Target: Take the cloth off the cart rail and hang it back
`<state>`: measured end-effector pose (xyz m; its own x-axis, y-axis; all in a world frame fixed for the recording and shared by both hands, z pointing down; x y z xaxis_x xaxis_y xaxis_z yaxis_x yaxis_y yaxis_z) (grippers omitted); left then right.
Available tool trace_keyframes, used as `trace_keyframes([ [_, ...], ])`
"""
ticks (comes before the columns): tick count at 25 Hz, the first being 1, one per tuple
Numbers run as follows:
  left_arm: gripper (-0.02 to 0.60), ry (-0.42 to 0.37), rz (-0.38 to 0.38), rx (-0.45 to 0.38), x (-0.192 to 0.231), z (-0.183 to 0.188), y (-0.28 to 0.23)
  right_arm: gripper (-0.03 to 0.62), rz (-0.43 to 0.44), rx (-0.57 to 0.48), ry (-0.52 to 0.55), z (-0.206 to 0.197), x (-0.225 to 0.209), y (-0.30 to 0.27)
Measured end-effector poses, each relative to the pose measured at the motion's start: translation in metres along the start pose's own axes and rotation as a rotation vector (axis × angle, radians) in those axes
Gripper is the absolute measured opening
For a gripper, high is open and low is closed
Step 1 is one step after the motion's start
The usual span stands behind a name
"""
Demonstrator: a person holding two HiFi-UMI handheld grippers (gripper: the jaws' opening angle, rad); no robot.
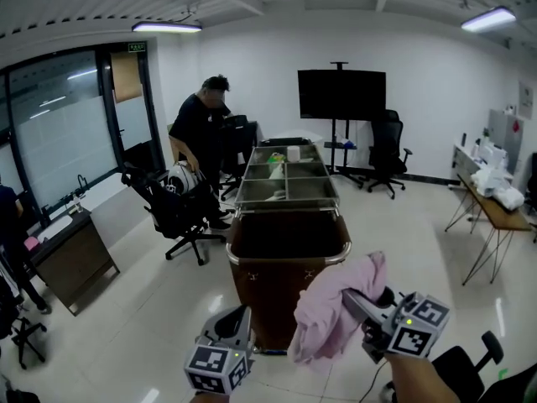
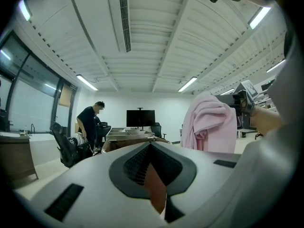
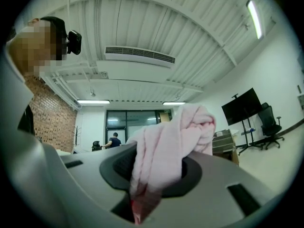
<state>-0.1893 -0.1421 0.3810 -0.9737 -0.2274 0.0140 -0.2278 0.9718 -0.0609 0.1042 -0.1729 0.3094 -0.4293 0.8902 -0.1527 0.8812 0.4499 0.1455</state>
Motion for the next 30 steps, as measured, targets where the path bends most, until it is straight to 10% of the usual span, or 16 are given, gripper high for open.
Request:
trace_keyframes([
  [30, 0.0, 0.011, -0.072, -0.015, 0.131, 0.021, -0.139, 0.146, -0.253, 0.014, 0.026, 0.023, -0.152, -0.212],
])
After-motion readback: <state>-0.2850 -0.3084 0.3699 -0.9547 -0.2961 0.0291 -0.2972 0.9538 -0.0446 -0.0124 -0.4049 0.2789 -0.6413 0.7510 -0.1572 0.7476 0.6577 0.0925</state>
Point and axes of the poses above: the fingertips, and each gripper's own axes: y backward along the fingers, x to its left, z out of its top, the point moved 9 cm from there along y, backward along the fingers, and after that the axes turned 7 degrees about z, right-handed, at the moved point
